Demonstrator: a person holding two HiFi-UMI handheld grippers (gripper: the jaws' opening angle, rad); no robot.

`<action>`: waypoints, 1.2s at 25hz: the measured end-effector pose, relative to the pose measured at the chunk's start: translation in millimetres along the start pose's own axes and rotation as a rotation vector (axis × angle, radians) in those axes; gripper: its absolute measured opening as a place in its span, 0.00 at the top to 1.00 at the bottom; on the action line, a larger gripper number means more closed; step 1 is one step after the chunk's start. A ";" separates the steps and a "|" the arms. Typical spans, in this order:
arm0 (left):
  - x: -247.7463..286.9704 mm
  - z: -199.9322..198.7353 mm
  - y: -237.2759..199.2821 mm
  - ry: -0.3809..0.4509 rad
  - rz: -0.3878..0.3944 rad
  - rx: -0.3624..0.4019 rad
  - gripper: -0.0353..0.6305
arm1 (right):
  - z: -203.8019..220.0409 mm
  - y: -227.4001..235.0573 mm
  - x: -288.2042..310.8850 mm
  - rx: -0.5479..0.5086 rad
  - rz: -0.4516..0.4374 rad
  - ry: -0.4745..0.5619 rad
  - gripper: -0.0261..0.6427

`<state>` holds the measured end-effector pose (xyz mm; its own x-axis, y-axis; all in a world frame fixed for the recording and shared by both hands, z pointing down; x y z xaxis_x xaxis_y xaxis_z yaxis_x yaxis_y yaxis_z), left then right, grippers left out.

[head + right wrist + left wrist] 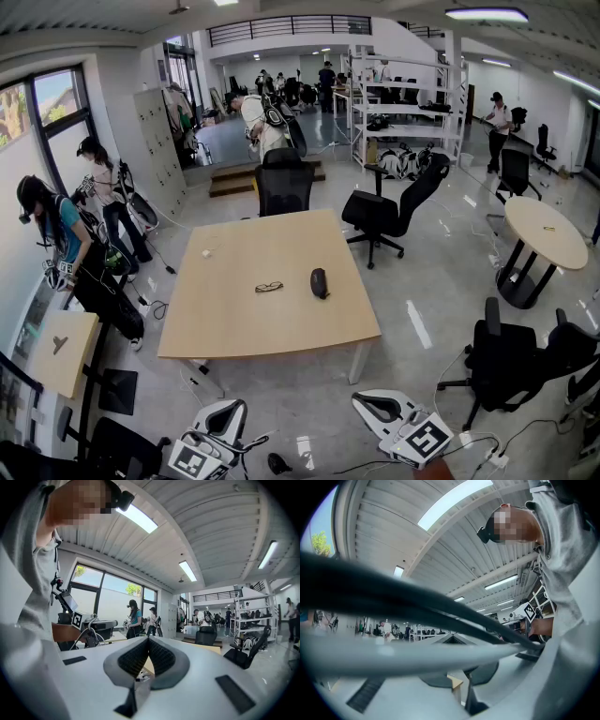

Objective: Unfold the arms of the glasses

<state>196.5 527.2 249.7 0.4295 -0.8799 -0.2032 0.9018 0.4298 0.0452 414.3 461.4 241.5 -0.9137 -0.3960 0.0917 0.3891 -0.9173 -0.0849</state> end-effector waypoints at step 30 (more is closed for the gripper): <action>61.4 3.2 -221.9 0.018 -0.017 0.081 0.94 | -27.2 75.6 187.3 0.009 0.070 0.084 0.95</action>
<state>22.8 377.1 230.3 0.4139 -0.8829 -0.2219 0.9101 0.3964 0.1205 269.4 319.0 225.2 -0.8906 -0.4547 0.0023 0.4531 -0.8880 -0.0788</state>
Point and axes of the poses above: the fingertips, and each gripper's own axes: x forward along the fingers, y to its right, z out of its underside, the point moved 2 cm from there along -x, backward along the fingers
